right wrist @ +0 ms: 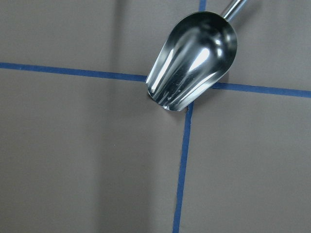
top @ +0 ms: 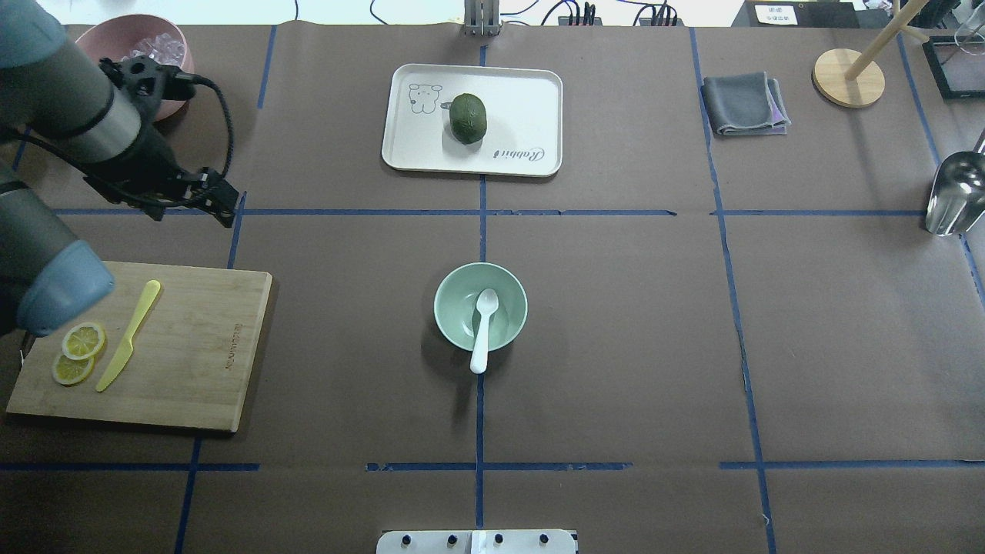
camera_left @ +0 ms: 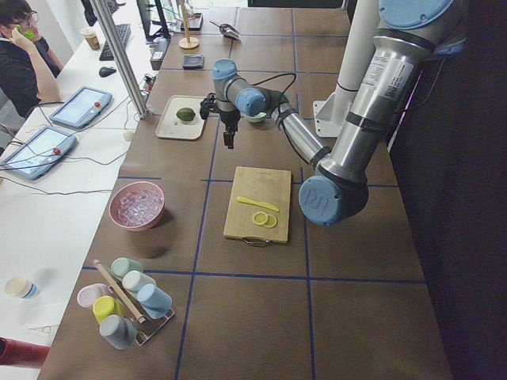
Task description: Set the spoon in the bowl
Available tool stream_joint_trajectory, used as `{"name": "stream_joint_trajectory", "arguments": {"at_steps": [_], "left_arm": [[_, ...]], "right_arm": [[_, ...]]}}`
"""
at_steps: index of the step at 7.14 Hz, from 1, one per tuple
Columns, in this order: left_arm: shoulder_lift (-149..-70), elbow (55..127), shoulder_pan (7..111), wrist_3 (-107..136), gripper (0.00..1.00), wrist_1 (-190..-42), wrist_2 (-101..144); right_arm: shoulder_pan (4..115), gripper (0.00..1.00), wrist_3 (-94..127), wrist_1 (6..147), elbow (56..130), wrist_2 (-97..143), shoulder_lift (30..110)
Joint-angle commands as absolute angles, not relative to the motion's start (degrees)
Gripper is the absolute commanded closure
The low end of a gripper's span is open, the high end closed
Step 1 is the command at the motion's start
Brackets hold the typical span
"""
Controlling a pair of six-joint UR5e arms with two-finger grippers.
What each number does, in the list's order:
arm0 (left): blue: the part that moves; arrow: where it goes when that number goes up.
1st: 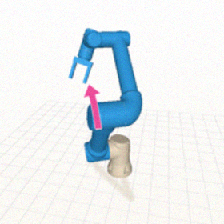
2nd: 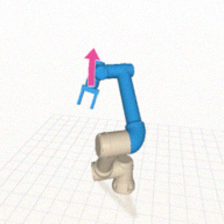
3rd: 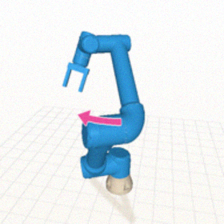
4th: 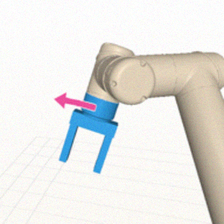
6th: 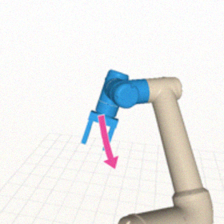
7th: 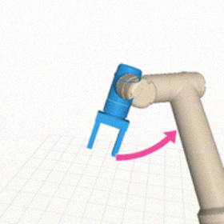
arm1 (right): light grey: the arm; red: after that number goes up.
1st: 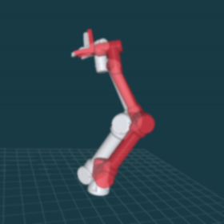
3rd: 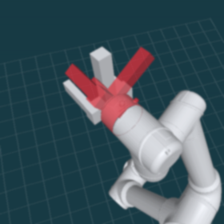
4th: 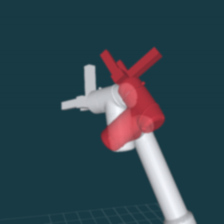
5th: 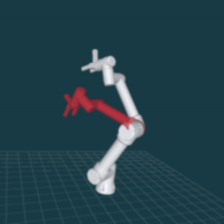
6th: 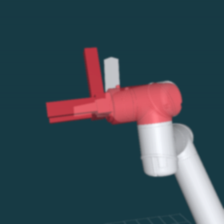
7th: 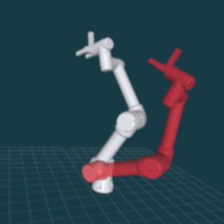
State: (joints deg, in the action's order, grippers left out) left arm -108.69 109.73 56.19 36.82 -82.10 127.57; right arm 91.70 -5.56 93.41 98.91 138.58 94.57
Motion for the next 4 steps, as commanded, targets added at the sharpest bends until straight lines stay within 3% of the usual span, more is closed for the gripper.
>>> {"name": "stream_joint_trajectory", "arguments": {"at_steps": [1, 3, 4], "left_arm": [[-100.4, 108.6, 67.5, 19.4, 0.0, -81.9, 131.6], [-94.5, 102.8, 77.2, 3.7, 0.0, -82.0, 131.9], [-93.9, 96.4, 83.4, -5.4, 0.0, -82.4, 132.0]], "right_arm": [[93.2, 0.0, -5.7, 93.3, 98.6, 138.3, 94.8], [93.1, 0.0, -5.7, 93.3, 98.4, 138.5, 94.8], [93.1, 0.0, -5.7, 93.3, 97.0, 138.5, 94.7]]}}
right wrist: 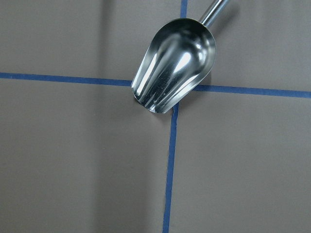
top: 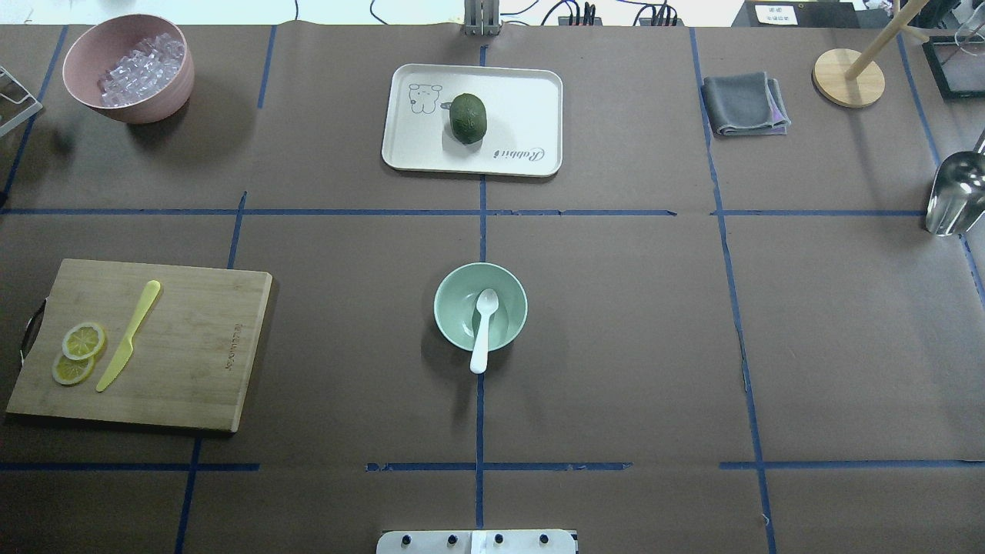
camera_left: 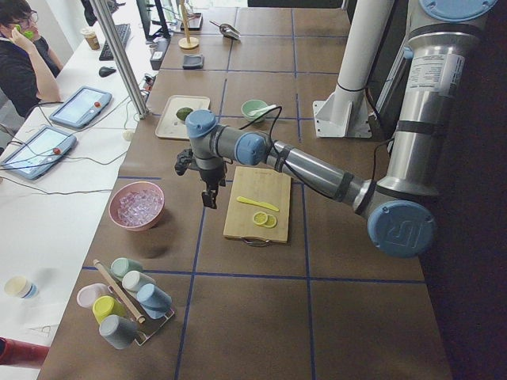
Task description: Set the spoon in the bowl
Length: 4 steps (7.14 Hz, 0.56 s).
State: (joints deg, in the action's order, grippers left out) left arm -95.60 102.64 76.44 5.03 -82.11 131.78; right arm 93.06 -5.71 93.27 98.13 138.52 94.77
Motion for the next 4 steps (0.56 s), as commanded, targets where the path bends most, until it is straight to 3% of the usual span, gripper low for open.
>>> {"name": "stream_joint_trajectory", "arguments": {"at_steps": [1, 2, 4], "left_arm": [[-94.0, 90.6, 88.2, -12.8, 0.0, -82.7, 132.1], [-93.7, 87.5, 90.4, -16.4, 0.0, -83.9, 132.6], [-90.8, 90.5, 92.0, -15.5, 0.0, -83.8, 137.7]], "right_arm": [[93.1, 0.0, -5.7, 93.3, 96.9, 138.5, 94.6], [93.1, 0.0, -5.7, 93.2, 97.1, 138.6, 94.5], [93.1, 0.0, -5.7, 93.2, 97.1, 138.6, 94.6]]}}
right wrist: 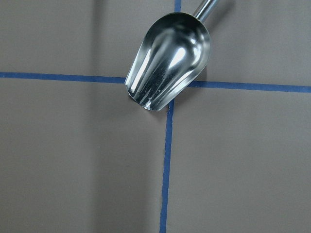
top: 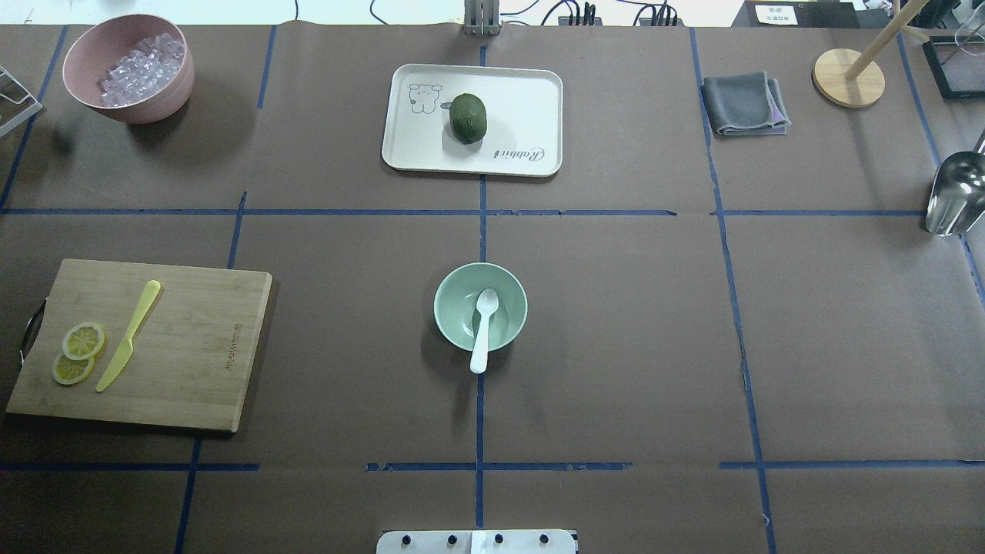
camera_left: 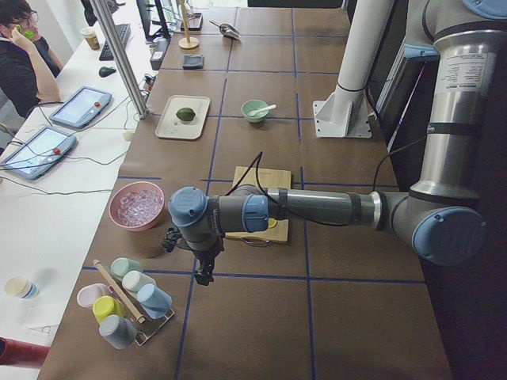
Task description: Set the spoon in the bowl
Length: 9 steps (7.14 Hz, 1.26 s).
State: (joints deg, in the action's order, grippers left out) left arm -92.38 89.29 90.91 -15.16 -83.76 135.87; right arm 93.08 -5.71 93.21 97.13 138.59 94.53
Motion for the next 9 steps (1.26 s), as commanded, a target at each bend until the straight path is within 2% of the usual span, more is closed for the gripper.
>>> {"name": "stream_joint_trajectory", "arguments": {"at_steps": [1, 3, 9], "left_arm": [[-90.6, 91.7, 92.0, -12.8, 0.0, -83.8, 137.6], [-88.3, 93.5, 92.0, -11.2, 0.0, -83.7, 135.2], [-88.4, 93.0, 91.8, -11.3, 0.0, -83.8, 132.8]], "right_arm": [[93.1, 0.0, -5.7, 93.2, 97.0, 138.6, 94.7], [93.1, 0.0, -5.7, 92.6, 96.9, 138.5, 94.8], [93.1, 0.0, -5.7, 92.6, 96.2, 138.4, 95.0]]}}
